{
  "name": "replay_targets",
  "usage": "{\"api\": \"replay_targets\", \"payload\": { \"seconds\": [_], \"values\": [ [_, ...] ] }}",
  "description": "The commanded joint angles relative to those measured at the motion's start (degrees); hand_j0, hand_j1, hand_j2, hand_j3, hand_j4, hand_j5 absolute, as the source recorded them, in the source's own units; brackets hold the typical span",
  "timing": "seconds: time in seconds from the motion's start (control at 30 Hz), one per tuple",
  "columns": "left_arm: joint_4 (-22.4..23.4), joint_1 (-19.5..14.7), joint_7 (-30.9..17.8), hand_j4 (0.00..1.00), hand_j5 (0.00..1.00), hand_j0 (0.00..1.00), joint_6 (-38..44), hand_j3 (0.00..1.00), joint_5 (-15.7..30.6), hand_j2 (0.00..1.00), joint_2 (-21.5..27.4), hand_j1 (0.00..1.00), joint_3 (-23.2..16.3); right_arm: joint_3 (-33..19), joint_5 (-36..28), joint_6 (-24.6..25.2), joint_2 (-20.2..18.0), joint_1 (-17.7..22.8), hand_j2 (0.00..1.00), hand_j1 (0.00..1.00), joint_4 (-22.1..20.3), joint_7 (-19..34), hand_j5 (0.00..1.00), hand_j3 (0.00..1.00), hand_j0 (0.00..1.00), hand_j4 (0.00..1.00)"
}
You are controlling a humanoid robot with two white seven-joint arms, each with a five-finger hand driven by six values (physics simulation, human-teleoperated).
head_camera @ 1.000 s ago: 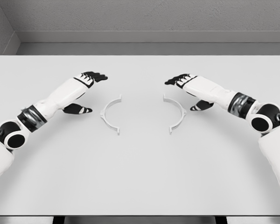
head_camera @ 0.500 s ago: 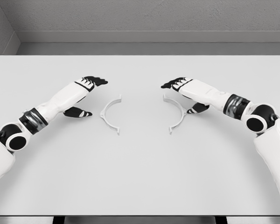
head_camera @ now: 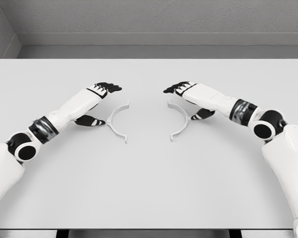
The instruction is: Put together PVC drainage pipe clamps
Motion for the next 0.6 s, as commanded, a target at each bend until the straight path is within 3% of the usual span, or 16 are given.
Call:
{"api": "replay_targets", "payload": {
  "seconds": [0.0, 0.57],
  "values": [
    [0.0, 0.0, 0.0, 1.0, 1.0, 1.0, 0.0, 1.0, 0.4, 1.0, -0.3, 1.0, 0.0, 0.0, 0.3, 0.1, 0.8, 0.0, 1.0, 1.0, 0.0, 0.0, 1.0, 1.0, 1.0, 1.0],
    [-0.3, 0.4, 0.0, 1.0, 1.0, 1.0, 0.0, 1.0, -0.4, 1.0, -2.8, 1.0, -0.1, 3.2, 0.5, 0.1, 2.9, -1.4, 1.0, 1.0, 0.2, 0.0, 1.0, 1.0, 1.0, 1.0]
  ]
}}
